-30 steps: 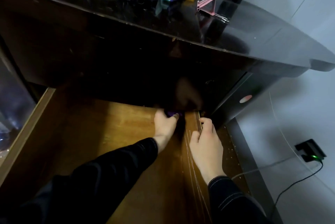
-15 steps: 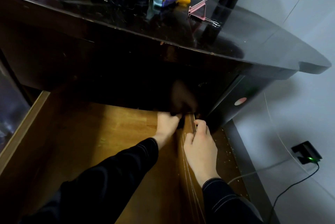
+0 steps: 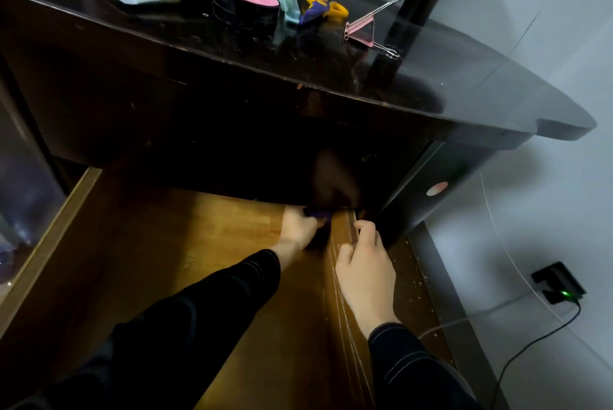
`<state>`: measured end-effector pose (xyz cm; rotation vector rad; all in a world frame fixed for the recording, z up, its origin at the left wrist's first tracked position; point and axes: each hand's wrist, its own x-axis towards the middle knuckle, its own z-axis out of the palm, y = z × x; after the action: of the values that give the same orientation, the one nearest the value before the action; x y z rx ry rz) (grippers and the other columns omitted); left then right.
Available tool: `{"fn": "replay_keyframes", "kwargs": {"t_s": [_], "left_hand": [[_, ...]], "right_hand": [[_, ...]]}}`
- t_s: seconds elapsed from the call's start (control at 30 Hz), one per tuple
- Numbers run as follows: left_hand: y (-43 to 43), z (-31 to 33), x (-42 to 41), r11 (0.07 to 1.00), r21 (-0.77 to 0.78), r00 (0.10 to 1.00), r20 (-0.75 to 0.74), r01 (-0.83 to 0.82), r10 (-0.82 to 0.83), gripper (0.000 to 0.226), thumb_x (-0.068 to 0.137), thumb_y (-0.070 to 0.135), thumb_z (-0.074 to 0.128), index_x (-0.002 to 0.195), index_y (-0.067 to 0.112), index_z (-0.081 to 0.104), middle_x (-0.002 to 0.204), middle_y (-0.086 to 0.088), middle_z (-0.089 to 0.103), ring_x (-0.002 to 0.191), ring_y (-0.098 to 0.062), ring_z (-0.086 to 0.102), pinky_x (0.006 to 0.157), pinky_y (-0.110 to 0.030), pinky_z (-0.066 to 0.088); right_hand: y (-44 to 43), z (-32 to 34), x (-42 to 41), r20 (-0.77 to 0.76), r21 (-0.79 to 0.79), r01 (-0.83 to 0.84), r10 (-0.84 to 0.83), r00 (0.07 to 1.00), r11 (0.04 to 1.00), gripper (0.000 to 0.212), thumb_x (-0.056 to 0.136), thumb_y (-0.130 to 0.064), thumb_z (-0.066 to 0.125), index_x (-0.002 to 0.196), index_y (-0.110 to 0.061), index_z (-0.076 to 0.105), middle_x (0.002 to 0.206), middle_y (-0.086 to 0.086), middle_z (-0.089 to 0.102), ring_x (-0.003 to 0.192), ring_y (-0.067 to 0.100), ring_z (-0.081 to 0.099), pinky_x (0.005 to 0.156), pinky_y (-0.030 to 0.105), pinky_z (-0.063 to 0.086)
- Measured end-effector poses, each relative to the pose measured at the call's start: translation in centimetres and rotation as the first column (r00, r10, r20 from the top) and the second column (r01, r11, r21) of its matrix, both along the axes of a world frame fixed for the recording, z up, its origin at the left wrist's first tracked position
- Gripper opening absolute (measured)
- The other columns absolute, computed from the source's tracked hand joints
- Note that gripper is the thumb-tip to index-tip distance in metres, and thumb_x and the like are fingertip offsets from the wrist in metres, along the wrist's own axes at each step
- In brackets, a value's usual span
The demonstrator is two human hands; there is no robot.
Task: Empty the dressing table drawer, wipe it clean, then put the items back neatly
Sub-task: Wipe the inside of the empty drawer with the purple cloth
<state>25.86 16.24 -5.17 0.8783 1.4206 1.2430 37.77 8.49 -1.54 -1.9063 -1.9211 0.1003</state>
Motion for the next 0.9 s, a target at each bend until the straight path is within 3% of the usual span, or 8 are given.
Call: {"fn": "replay_keyframes", "kwargs": {"t_s": [0.07, 0.17, 0.27, 0.33, 0.43, 0.6, 0.7, 0.9], "left_hand": [[0.2, -0.4, -0.2, 0.999, -0.032, 0.999, -0.046, 0.010, -0.011, 0.026, 0.088, 0.000, 0.071, 0.113, 0.001, 0.066, 0.108, -0.008, 0.067, 0.098, -0.019, 0.060, 0.079, -0.018, 0.046], [0.4, 0.2, 0.3, 0.999, -0.031, 0.992, 0.121, -0.041, 0.044, 0.019, 0.084, 0.002, 0.076, 0.099, 0.010, 0.068, 0.091, 0.000, 0.070, 0.090, -0.022, 0.069, 0.065, -0.022, 0.053], [-0.2, 0.3, 0.6, 0.996, 0.055, 0.980, 0.193, -0.066, 0.054, 0.024, 0.079, -0.004, 0.077, 0.088, 0.017, 0.070, 0.084, 0.008, 0.072, 0.075, -0.002, 0.070, 0.065, -0.017, 0.055], [-0.9, -0.2, 0.6, 0.993, 0.115, 0.992, 0.128, 0.005, -0.020, 0.026, 0.081, -0.011, 0.072, 0.086, 0.014, 0.072, 0.084, 0.005, 0.073, 0.077, 0.000, 0.070, 0.076, -0.022, 0.055], [-1.3, -0.9, -0.2, 0.988, 0.119, 0.995, -0.006, 0.099, -0.099, 0.022, 0.081, -0.012, 0.071, 0.098, 0.002, 0.074, 0.097, -0.010, 0.074, 0.097, -0.020, 0.069, 0.092, -0.031, 0.055], [-1.3, 0.3, -0.6, 0.990, 0.108, 0.986, 0.129, 0.094, -0.107, 0.021, 0.079, -0.008, 0.076, 0.090, 0.010, 0.075, 0.080, 0.011, 0.074, 0.079, -0.003, 0.070, 0.070, -0.011, 0.052], [-2.3, 0.8, -0.1, 0.975, 0.190, 0.980, 0.139, 0.114, -0.141, 0.027, 0.080, -0.011, 0.074, 0.091, 0.013, 0.075, 0.081, 0.013, 0.076, 0.080, 0.004, 0.070, 0.075, -0.011, 0.052], [-3.1, 0.2, -0.4, 0.956, 0.264, 0.990, 0.011, 0.132, -0.139, 0.027, 0.079, -0.013, 0.073, 0.099, 0.005, 0.076, 0.095, 0.000, 0.075, 0.089, -0.005, 0.068, 0.081, -0.013, 0.051]], "right_hand": [[0.0, 0.0, 0.0, -0.013, -0.001, 0.003, -0.003, 1.000, 1.000, 0.035, 0.100, -0.020, 0.048, 0.134, -0.019, 0.044, 0.121, 0.002, 0.058, 0.089, 0.016, 0.061, 0.066, 0.025, 0.044], [0.0, -0.2, 0.1, -0.022, 0.014, 0.004, -0.004, 1.000, 1.000, 0.035, 0.098, -0.018, 0.048, 0.133, -0.018, 0.045, 0.120, 0.002, 0.059, 0.090, 0.018, 0.061, 0.066, 0.027, 0.041], [0.0, -0.3, 0.0, -0.010, 0.022, 0.001, -0.001, 1.000, 1.000, 0.035, 0.098, -0.018, 0.048, 0.132, -0.019, 0.044, 0.118, 0.002, 0.058, 0.089, 0.018, 0.061, 0.066, 0.026, 0.042], [0.1, -0.3, 0.0, -0.007, 0.025, -0.001, 0.001, 1.000, 1.000, 0.034, 0.098, -0.019, 0.048, 0.131, -0.020, 0.044, 0.116, 0.001, 0.058, 0.088, 0.017, 0.061, 0.065, 0.026, 0.043], [0.0, -0.1, -0.1, -0.014, 0.018, -0.003, 0.003, 1.000, 1.000, 0.035, 0.099, -0.020, 0.047, 0.134, -0.020, 0.043, 0.118, 0.001, 0.058, 0.089, 0.017, 0.062, 0.067, 0.029, 0.050], [0.1, -0.3, 0.0, -0.011, 0.018, -0.003, 0.003, 1.000, 1.000, 0.036, 0.099, -0.019, 0.048, 0.134, -0.021, 0.043, 0.117, 0.001, 0.059, 0.086, 0.017, 0.063, 0.065, 0.028, 0.051], [0.1, -0.4, 0.0, -0.010, 0.015, -0.003, 0.003, 1.000, 1.000, 0.034, 0.099, -0.020, 0.048, 0.133, -0.021, 0.043, 0.116, 0.000, 0.059, 0.087, 0.017, 0.062, 0.065, 0.027, 0.048], [0.1, -0.4, 0.0, -0.006, 0.020, -0.005, 0.006, 1.000, 1.000, 0.036, 0.098, -0.018, 0.048, 0.133, -0.020, 0.043, 0.119, 0.002, 0.059, 0.088, 0.018, 0.062, 0.064, 0.029, 0.048]]}}
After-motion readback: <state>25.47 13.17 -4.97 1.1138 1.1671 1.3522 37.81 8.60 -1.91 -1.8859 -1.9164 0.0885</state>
